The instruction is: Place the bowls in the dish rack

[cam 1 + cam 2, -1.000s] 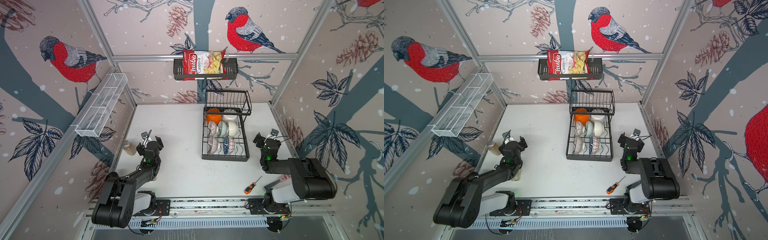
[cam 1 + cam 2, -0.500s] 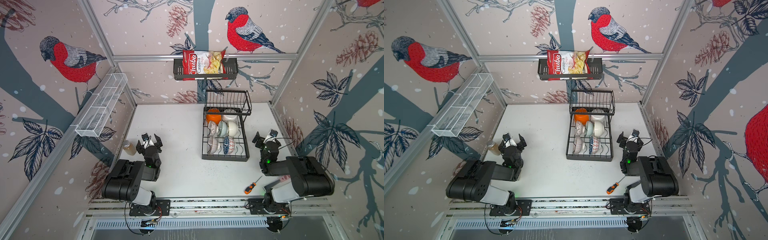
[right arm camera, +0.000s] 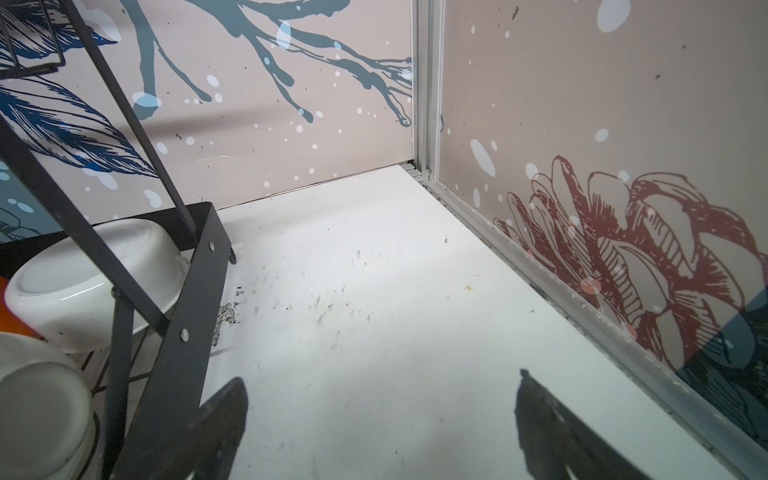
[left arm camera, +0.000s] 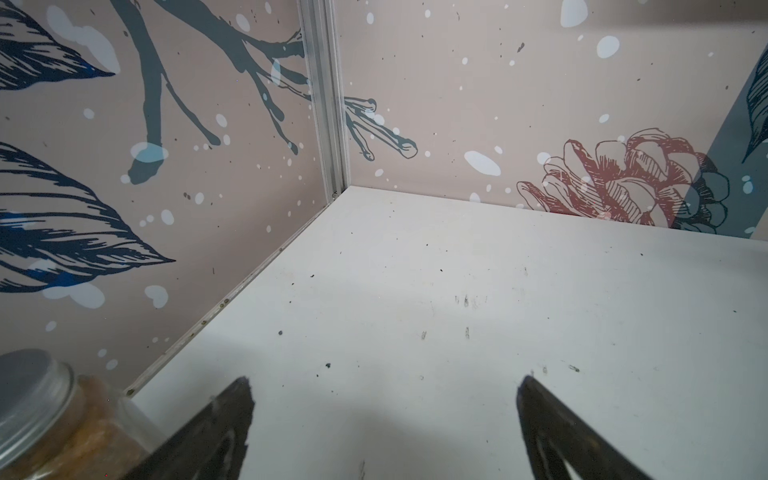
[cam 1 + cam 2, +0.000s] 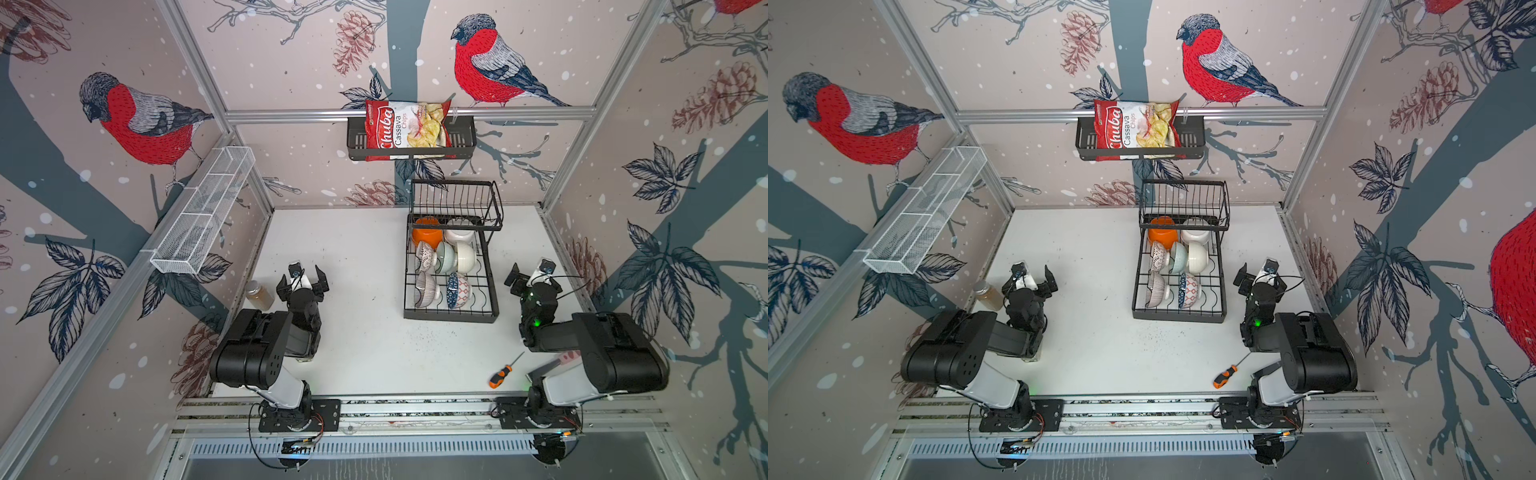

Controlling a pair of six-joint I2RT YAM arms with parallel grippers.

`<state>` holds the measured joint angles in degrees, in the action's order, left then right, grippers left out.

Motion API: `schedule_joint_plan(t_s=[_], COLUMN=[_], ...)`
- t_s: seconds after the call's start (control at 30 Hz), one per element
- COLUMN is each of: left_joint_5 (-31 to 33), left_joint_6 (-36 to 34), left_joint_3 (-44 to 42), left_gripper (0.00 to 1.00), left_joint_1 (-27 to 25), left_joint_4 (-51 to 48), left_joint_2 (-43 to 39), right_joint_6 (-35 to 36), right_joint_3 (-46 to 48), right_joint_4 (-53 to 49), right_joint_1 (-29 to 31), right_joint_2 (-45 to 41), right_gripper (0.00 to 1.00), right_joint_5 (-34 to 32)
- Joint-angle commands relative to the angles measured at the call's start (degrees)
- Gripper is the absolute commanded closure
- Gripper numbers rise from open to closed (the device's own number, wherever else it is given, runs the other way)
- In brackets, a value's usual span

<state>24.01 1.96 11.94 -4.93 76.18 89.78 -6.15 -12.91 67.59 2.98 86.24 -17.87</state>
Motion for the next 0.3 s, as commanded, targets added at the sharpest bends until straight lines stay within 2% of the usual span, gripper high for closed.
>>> schedule_joint_plan(t_s=[0.0,0.27], left_joint_5=[-0.34,-0.37], left_joint_6=[-0.11,-0.14], left_joint_3=[0.32,0.26], left_gripper=[0.02,0.02], left_joint_1=[0.11,0.18], left_joint_4=[2.04,1.91], left_joint_2=[0.12,0.05], right_joint_6=[0.26,0.27], right_joint_3=[-0.01,-0.02], right_joint_4=[2.27,2.17], right_joint_1=[0.01,-0.08], right_joint_2=[-0.10,-0.09], right_gripper=[0.00,0.00], right_joint_5=[0.29,0.48])
